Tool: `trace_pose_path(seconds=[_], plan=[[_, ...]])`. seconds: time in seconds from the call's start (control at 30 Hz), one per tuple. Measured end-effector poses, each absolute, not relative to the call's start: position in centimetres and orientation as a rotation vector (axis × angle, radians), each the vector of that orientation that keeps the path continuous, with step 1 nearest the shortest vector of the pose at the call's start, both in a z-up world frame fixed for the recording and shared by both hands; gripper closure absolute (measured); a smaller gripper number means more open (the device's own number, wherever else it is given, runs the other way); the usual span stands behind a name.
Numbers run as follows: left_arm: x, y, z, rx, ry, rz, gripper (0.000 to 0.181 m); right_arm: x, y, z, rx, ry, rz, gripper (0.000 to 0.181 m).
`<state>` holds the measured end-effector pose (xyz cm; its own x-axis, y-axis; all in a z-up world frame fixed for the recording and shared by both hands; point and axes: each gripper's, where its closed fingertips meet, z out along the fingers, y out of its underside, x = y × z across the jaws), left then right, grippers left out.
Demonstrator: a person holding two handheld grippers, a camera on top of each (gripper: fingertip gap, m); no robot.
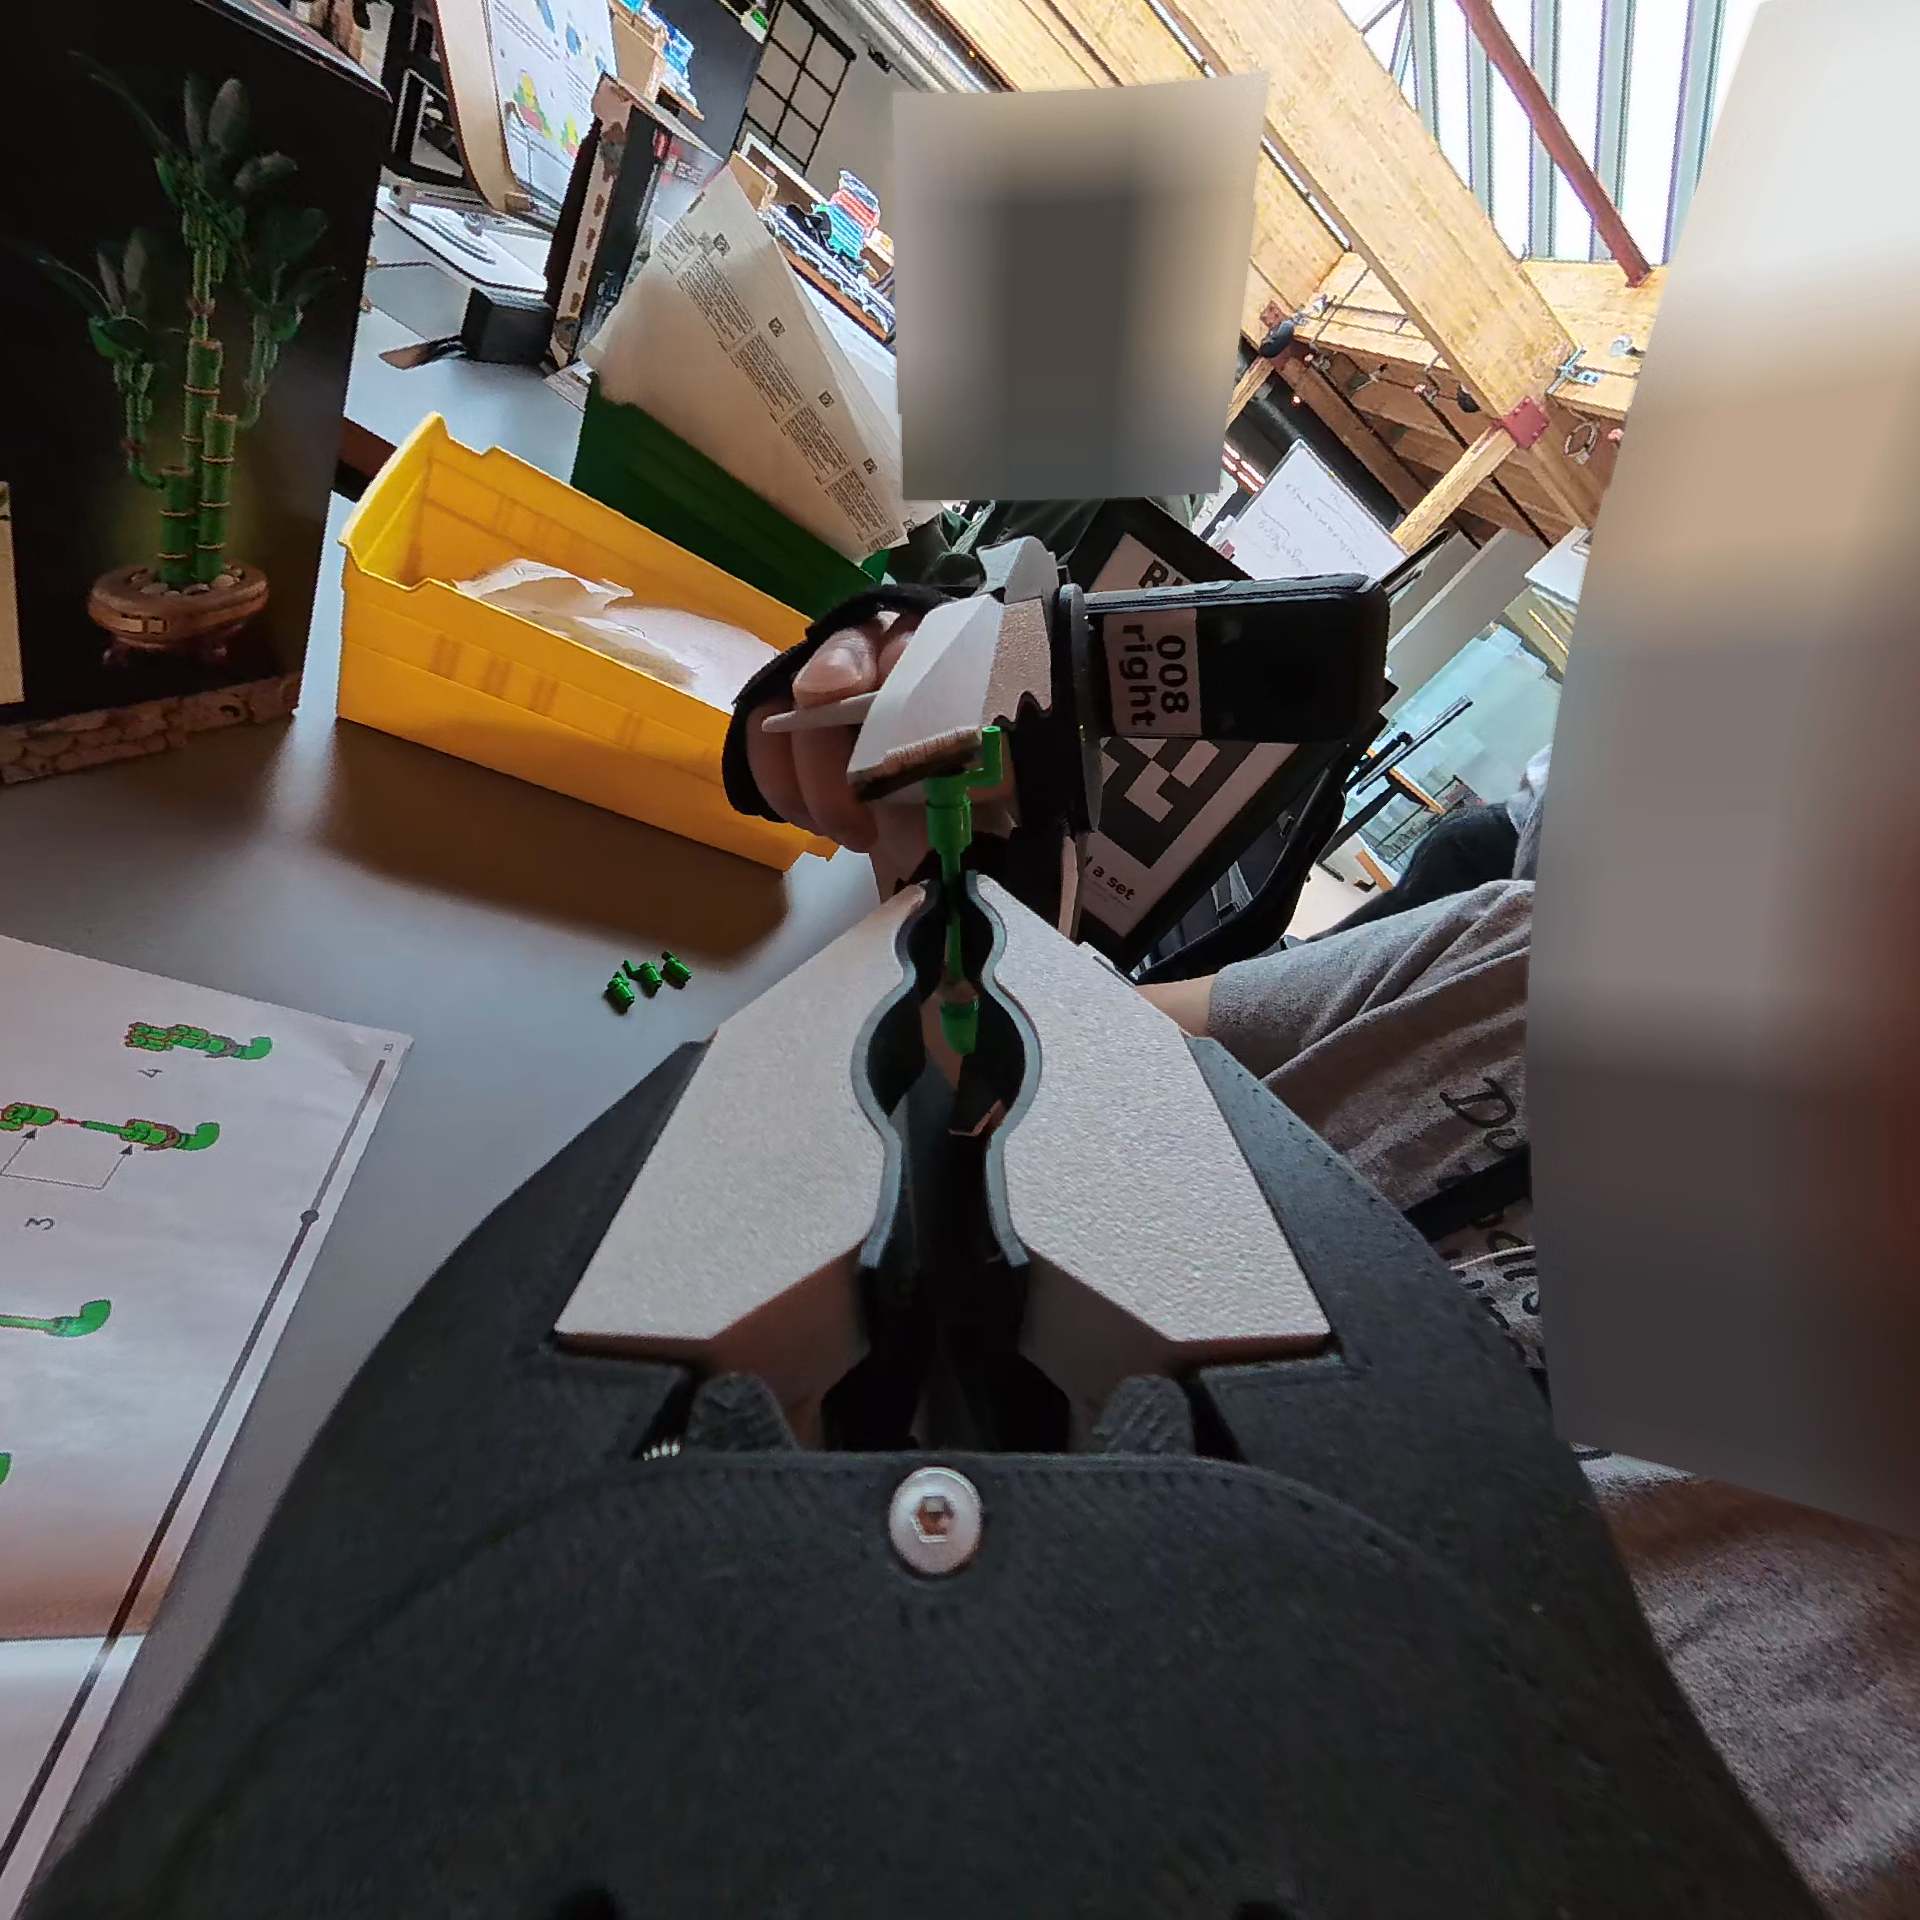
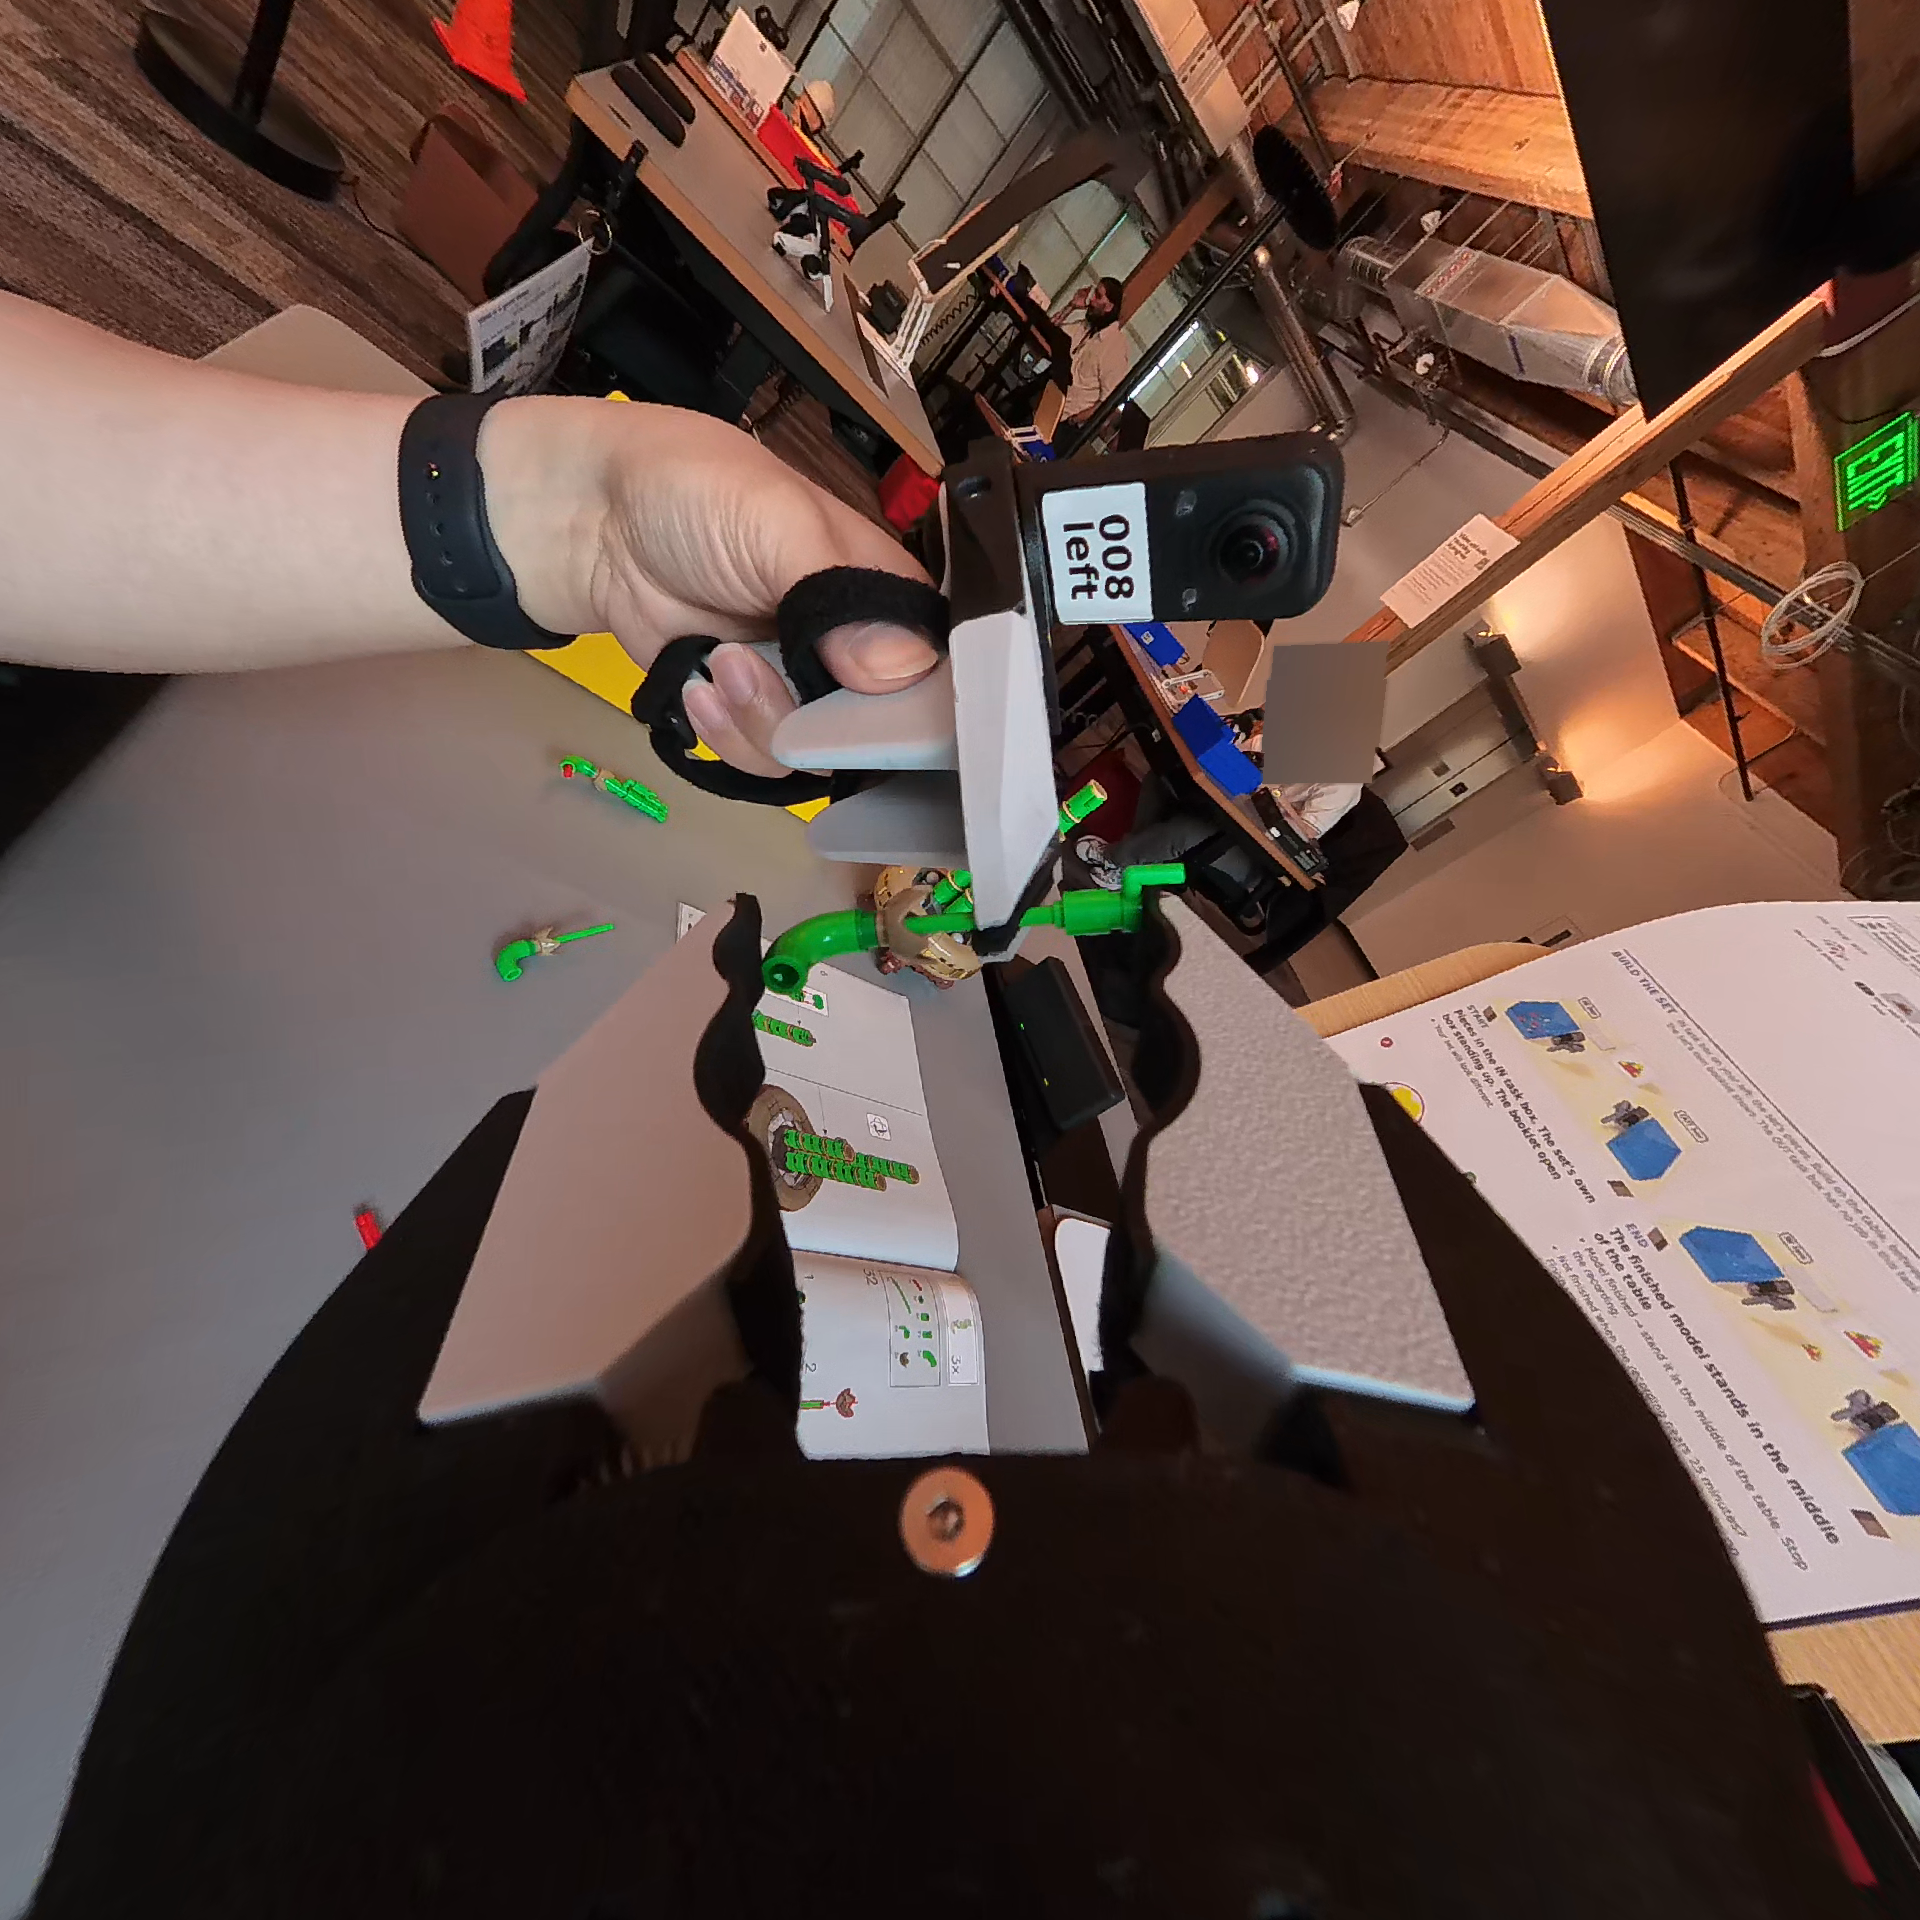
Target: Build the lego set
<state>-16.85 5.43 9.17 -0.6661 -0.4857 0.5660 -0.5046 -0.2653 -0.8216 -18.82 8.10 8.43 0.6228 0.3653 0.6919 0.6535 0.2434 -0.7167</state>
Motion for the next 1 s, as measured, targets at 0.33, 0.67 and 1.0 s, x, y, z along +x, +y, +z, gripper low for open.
trace_pose_path(seconds=[0.33, 0.67, 1.0], plan=[[-16.91, 5.47, 9.08, 1.282, -1.905, 2.128, 0.180, -18.87, 8.12, 8.35, -1.371, -0.952, -0.242, 0.111], [-16.91, 5.53, 8.90, 1.289, -1.915, 2.116, 0.180, -18.88, 8.19, 8.17, -1.379, -0.956, -0.242, 0.111], [-16.91, 5.54, 8.86, 1.290, -1.916, 2.116, 0.180, -18.89, 8.16, 8.14, -1.378, -0.959, -0.242, 0.112]])
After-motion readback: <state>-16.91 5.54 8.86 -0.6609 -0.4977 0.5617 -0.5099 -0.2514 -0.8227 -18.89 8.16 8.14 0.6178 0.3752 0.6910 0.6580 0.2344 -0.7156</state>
